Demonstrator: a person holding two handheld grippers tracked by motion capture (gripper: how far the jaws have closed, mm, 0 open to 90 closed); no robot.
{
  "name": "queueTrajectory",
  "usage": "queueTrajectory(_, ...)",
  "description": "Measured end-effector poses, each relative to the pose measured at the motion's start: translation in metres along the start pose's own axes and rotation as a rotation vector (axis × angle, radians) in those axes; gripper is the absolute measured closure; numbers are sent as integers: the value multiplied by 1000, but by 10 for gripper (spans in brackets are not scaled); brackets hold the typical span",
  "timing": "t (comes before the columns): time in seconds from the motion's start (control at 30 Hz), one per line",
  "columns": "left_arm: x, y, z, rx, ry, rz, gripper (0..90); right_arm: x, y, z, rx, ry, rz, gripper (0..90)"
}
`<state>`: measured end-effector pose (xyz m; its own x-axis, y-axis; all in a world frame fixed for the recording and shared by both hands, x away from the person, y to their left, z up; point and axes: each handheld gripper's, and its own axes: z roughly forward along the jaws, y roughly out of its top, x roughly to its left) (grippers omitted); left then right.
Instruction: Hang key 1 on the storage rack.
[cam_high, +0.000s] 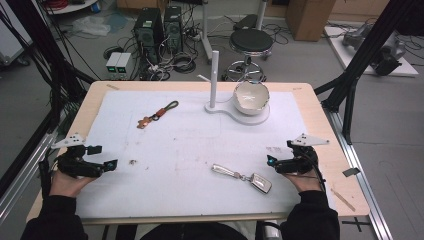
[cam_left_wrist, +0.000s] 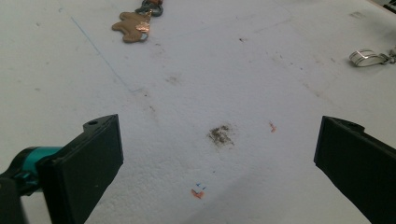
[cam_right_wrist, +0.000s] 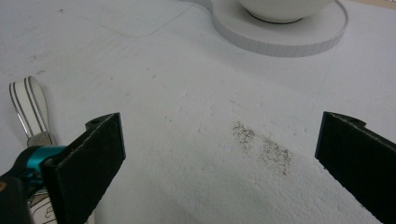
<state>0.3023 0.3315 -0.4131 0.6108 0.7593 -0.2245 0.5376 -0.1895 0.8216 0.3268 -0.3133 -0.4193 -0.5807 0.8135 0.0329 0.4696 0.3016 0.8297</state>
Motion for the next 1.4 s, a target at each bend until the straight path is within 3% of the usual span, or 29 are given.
queueTrajectory(0.3, -2, 0, -1, -19, 13, 19, 17, 1, 0, -1, -3, 2, 2, 7)
queueTrajectory(0.5, -2, 2, -2, -25, 9, 5, 18, -1, -1, -2, -15, -2, 18, 7)
queueTrajectory(0.87, 5, 9, 5, 7, -1, -30, 18, -2, -3, -3, -22, -13, 22, 7)
queueTrajectory(1.07, 6, 26, 8, 45, 29, -15, 18, -3, -4, -5, -29, -13, 32, 7)
queueTrajectory(1.4, 0, 56, 29, 139, 6, 42, 18, -3, -4, -4, -29, -15, 27, 7)
